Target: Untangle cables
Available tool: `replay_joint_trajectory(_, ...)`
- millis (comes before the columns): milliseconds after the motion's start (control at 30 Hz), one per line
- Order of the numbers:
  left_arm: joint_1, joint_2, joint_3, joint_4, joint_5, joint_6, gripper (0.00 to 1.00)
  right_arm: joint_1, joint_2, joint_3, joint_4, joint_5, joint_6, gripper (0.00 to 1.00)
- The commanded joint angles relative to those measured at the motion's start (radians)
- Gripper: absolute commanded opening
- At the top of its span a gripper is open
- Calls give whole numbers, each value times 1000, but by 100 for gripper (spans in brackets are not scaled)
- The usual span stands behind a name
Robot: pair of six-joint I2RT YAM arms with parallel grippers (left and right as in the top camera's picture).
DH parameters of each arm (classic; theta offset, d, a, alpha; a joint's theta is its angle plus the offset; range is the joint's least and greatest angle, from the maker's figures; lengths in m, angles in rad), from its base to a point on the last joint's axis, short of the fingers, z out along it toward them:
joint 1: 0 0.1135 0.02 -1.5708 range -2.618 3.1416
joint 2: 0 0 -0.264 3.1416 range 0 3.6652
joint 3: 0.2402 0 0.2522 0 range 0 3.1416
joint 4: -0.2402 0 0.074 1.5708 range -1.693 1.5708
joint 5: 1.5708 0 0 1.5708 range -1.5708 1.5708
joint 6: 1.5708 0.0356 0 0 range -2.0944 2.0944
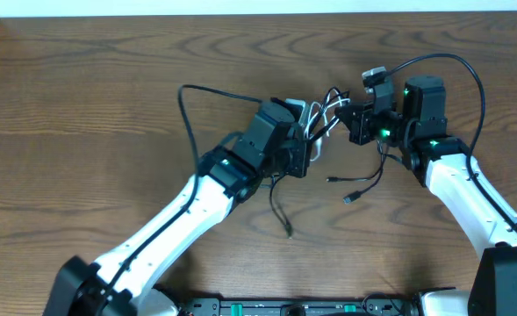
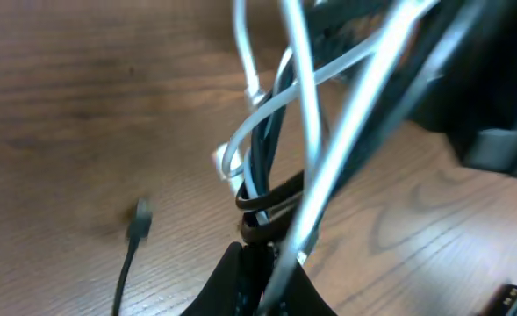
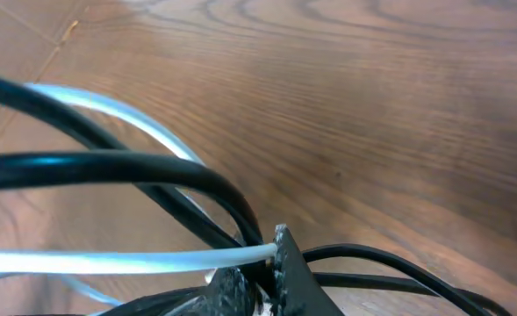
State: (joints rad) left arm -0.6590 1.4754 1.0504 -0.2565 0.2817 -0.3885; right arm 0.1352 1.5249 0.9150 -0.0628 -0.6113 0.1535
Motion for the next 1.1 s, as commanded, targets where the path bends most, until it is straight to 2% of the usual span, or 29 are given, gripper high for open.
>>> replay_joint_trajectory(0, 6, -121, 17, -26, -40, 29, 8, -3, 0, 5, -2, 18, -14, 1)
replay_joint_trajectory(233, 6, -225, 17, -34, -76, 63, 8, -3, 0, 5, 2, -26, -16, 1)
replay_joint_trajectory(367, 6, -214, 17, -30, -176, 67, 8, -3, 0, 5, 8, -110, -16, 1)
replay_joint_trajectory(600, 9, -188, 17, 95, -351, 300, 8, -2, 0, 5, -72, -293, -15, 1)
replay_joint_trajectory(667, 13, -179, 17, 108, -391, 311, 8, 4, 0, 5, -105, -316, -16, 1)
replay_joint_trajectory(867, 21, -72, 17, 119, -374, 309, 8, 56, 0, 5, -185, -286, -16, 1)
replay_joint_trajectory(967, 23, 27, 17, 190, -368, 296, 8, 94, 0, 5, -224, -173, 13, 1)
replay_joint_trajectory(1067, 39, 74, 17, 224, -359, 231, 8, 120, 0, 5, -290, -69, 43, 1)
